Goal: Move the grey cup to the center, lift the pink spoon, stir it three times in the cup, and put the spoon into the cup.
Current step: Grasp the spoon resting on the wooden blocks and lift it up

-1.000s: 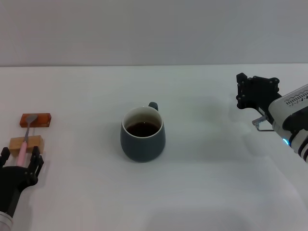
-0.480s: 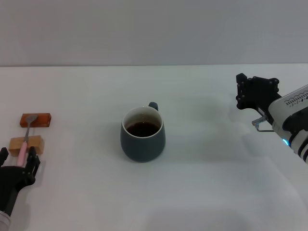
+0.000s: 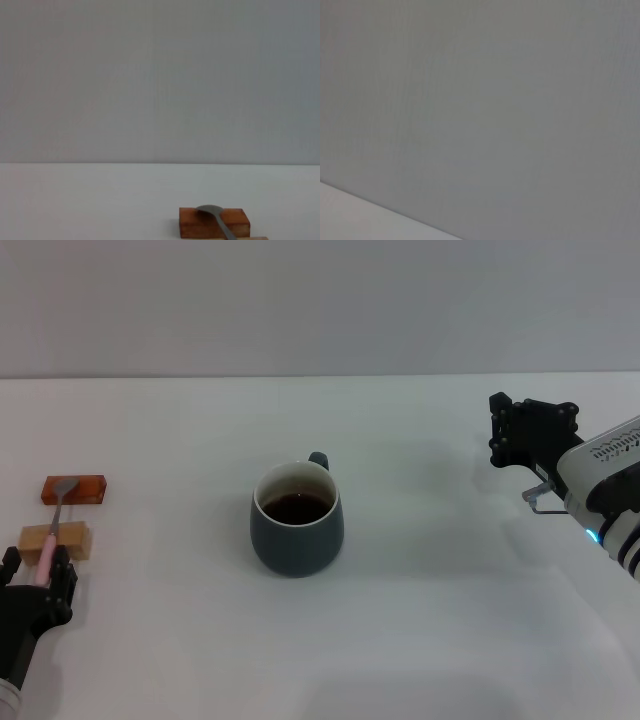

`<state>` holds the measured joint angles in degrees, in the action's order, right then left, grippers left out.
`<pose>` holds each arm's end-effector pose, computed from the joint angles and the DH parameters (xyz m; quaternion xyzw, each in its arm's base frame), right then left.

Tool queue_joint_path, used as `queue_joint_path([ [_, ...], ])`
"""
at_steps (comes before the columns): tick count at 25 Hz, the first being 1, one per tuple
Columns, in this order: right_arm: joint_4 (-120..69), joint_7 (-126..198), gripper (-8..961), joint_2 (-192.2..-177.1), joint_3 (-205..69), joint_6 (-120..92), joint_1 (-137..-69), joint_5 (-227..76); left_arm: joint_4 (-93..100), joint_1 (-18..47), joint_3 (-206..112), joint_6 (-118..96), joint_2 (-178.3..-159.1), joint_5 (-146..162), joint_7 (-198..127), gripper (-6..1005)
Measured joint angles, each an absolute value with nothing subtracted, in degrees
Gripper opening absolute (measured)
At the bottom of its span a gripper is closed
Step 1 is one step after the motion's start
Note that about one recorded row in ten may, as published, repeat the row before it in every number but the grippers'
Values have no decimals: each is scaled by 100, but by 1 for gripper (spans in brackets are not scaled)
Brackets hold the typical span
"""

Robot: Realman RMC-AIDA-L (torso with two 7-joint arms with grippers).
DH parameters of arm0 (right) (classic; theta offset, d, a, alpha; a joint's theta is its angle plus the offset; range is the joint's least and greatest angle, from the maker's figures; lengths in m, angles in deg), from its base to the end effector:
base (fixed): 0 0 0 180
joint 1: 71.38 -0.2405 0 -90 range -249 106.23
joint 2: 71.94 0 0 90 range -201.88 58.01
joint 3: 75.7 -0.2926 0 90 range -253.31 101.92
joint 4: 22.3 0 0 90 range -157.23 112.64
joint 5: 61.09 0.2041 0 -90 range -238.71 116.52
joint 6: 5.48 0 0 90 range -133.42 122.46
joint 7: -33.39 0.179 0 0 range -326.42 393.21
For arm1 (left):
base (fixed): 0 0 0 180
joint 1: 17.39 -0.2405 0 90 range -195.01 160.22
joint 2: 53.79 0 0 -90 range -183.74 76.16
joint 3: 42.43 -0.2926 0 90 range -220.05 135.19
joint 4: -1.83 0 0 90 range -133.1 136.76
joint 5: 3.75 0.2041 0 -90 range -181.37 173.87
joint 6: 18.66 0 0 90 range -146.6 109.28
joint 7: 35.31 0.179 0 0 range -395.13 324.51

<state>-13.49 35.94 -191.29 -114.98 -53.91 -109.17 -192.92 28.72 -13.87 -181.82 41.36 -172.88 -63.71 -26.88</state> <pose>0.2943 0.4363 -0.0904 -0.8131 0.1663 0.1918 0.5239 -0.4066 0.2588 -0.0696 -0.6618 -0.3357 -0.1971 0.6407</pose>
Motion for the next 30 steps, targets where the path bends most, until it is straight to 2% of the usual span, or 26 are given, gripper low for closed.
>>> queue_joint_path([
  [19, -1325, 3594, 5, -19129, -11498, -5390, -10927, -19293, 2917, -1424, -18235, 4126, -17288, -6369, -2758, 493],
  [25, -1324, 3594, 5, -19129, -11498, -5390, -10927, -19293, 2928, -1432, -18235, 4123, -17288, -6369, -2758, 406],
  [30, -1324, 3593, 5, -19129, -11496, -5390, -10927, -19293, 2968, -1450, -18240, 4119, -17288, -6370, -2758, 406],
])
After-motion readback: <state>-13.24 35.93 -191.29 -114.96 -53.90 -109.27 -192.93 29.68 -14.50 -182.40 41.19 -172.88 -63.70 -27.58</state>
